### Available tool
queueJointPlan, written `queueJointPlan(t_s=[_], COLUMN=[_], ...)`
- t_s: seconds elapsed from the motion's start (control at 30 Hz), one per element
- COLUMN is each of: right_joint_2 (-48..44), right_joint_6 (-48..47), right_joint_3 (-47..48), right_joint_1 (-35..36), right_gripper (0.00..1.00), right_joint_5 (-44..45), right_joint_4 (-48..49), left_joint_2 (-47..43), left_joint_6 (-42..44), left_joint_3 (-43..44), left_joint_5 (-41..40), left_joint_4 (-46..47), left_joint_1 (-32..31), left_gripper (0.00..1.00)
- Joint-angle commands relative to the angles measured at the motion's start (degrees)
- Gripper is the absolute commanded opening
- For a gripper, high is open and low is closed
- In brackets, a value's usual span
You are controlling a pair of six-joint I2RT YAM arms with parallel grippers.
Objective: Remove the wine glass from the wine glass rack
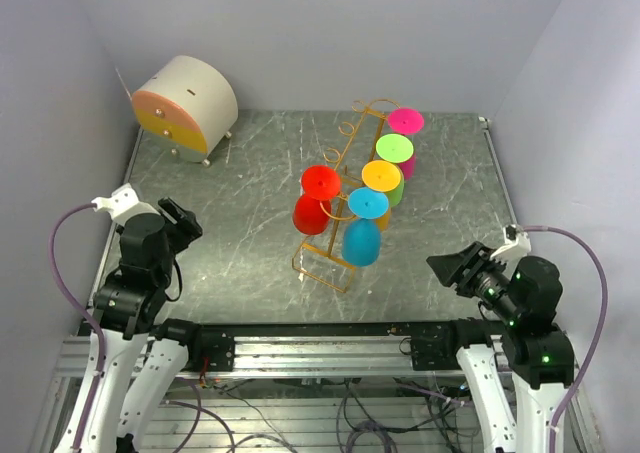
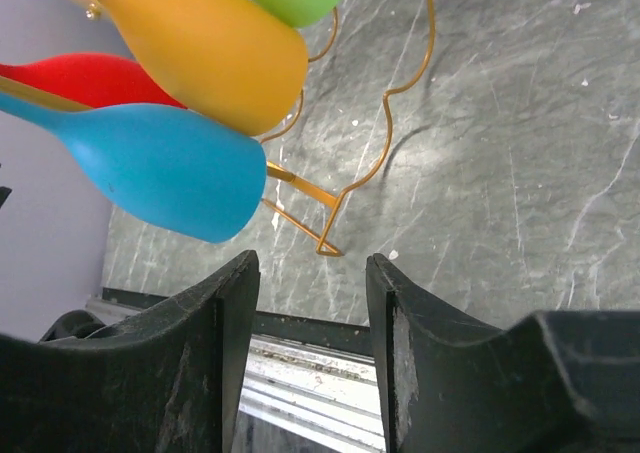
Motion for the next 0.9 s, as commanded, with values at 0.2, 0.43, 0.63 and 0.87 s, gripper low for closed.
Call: queueJointPlan(t_s=[0.2,0.43,0.63,0.87], right_joint_2=[7.98,10.41,14.11,16.03], right_joint_6=[2.77,5.45,8.81,15.16], right_joint_3=[5.96,9.36,13.88,13.88], right_joint_1=[0.06,0.04,0.08,0.0], right_gripper=[0.58,0.51,0.44,0.39], right_joint_5=[-4.44,-12.1,-18.18,-23.79], right_joint_4=[4.15,7.24,10.19,17.03], left_joint_2=[-6.84,-13.08,-11.53,-7.54], left_joint_6=[4.61,5.22,4.58,3.87], left_joint_3=[-1.18,-3.25,-2.83,-1.67], left_joint_5=[6.25,9.96,10.09,10.93], left_joint_4=[3.38,6.39,5.75,4.37], left_joint_1=[-0.41,-0.49,-0.49,-0.57], left_gripper=[0.67,0.63,0.63,0.63])
